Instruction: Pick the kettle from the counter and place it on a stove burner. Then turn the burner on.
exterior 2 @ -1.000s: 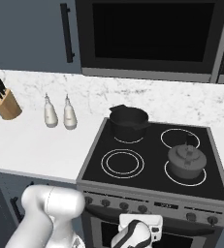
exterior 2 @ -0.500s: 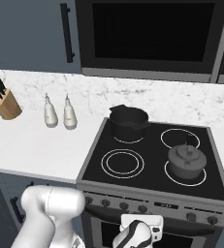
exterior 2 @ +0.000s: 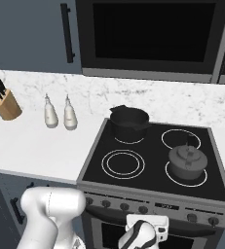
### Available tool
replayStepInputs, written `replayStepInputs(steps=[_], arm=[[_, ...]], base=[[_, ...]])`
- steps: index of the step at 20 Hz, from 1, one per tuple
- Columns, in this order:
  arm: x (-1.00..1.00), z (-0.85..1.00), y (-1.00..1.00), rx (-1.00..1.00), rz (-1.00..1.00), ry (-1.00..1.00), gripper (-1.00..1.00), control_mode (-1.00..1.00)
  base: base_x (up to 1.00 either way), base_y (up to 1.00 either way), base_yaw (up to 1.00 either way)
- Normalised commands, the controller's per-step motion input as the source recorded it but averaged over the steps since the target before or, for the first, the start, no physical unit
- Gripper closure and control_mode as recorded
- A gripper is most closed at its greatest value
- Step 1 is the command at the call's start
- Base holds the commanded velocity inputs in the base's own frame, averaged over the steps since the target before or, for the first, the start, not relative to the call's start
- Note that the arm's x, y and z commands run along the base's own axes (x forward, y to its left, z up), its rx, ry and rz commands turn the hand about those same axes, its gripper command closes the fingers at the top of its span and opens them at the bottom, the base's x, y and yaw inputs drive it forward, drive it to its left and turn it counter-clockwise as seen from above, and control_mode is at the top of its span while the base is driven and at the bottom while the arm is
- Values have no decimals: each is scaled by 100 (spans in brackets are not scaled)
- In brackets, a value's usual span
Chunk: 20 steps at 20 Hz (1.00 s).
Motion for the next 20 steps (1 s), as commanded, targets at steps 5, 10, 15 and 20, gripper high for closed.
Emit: replayStepInputs(steps=[5, 10, 15, 20], arm=[[-10, -3, 5, -1, 0, 0, -100, -100], [0, 0, 0, 0, 0, 0, -100, -100], [0, 0, 3, 0, 0, 0, -100, -100], [0, 0, 0, 0, 0, 0, -100, -100]], base=[[0, 0, 0], [0, 0, 0], [0, 0, 0], [0, 0, 0]])
